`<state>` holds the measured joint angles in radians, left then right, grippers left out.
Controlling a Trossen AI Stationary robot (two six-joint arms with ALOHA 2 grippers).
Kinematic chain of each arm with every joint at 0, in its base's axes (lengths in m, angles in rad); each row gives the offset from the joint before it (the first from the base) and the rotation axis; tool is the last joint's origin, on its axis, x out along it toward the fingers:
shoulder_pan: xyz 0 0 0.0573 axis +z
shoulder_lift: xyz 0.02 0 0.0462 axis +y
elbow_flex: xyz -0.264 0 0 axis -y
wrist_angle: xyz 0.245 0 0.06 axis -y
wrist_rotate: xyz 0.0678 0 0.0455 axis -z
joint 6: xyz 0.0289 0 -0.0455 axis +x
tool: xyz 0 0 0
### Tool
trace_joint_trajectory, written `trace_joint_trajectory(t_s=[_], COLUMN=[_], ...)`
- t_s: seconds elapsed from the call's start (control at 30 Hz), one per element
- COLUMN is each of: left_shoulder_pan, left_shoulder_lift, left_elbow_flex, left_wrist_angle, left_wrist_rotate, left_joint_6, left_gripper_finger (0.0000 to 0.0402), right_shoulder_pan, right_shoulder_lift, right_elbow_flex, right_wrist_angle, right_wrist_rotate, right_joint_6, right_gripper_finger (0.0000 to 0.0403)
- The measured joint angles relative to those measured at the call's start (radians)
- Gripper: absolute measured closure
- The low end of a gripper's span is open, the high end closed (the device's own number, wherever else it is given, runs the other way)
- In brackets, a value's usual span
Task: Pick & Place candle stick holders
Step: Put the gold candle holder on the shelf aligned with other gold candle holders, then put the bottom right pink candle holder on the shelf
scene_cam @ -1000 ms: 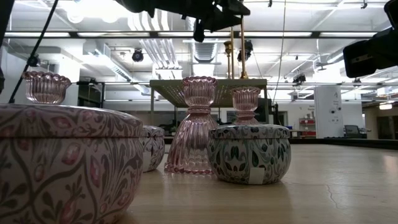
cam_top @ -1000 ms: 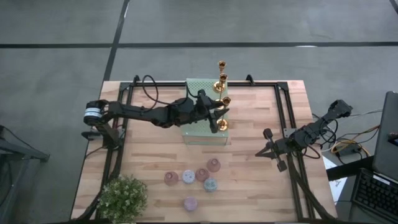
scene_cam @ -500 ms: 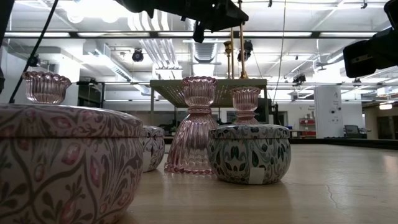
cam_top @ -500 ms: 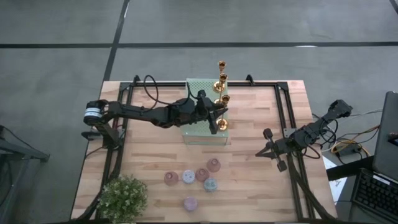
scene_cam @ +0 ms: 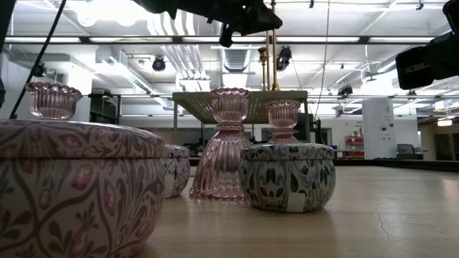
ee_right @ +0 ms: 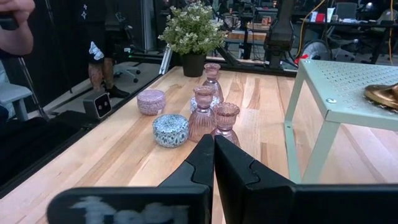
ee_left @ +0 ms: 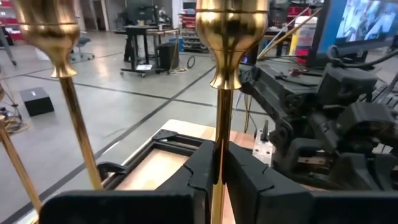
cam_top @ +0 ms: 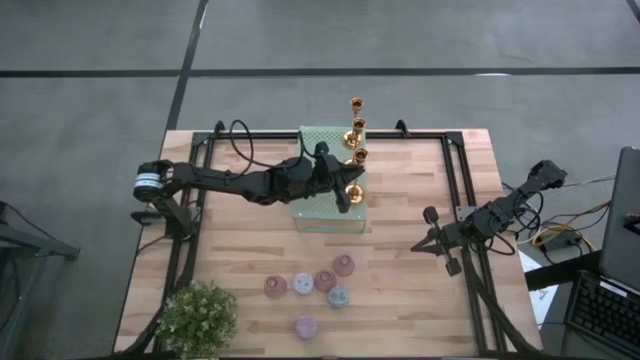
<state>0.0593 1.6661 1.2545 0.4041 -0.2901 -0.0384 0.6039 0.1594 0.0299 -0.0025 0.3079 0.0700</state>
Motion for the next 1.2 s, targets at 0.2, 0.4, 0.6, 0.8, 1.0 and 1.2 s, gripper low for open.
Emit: trace_joint_trajectory(t_s=[0.2,0.4,0.6,0.8,1.0,1.2], left_shoulder_pan=[0.001,0.001,0.001,0.001,-0.003,-0.005], left_shoulder_lift=[0.0,-0.001,-0.001,-0.001,-0.002,-0.022], left_elbow_flex=[0.0,0.0,0.0,0.0,0.0,0.0], left_wrist_angle=[-0.019,-0.05,-0.068,-0.141,-0.215,-0.297], left_wrist_rotate=[0.0,-0.008,-0.011,-0.015,-0.014,-0.015], left_joint_6=[-0.015,-0.037,-0.066,-0.095,-0.098,-0.101], left_gripper_finger=[0.0374,0.0342,0.0307,0.0245,0.0182,0.0148], right_shoulder_pan=[0.0,0.0,0.0,0.0,0.0,0.0], right_shoulder_lift=[0.0,0.0,0.0,0.0,0.0,0.0], right_elbow_flex=[0.0,0.0,0.0,0.0,0.0,0.0], right_wrist_angle=[0.0,0.0,0.0,0.0,0.0,0.0], right_wrist_rotate=[0.0,0.0,0.0,0.0,0.0,0.0], right_joint_6=[0.0,0.0,0.0,0.0,0.0,0.0], right_gripper_finger=[0.0394,0.0394,0.0394,0.0394,0.0394,0.0394])
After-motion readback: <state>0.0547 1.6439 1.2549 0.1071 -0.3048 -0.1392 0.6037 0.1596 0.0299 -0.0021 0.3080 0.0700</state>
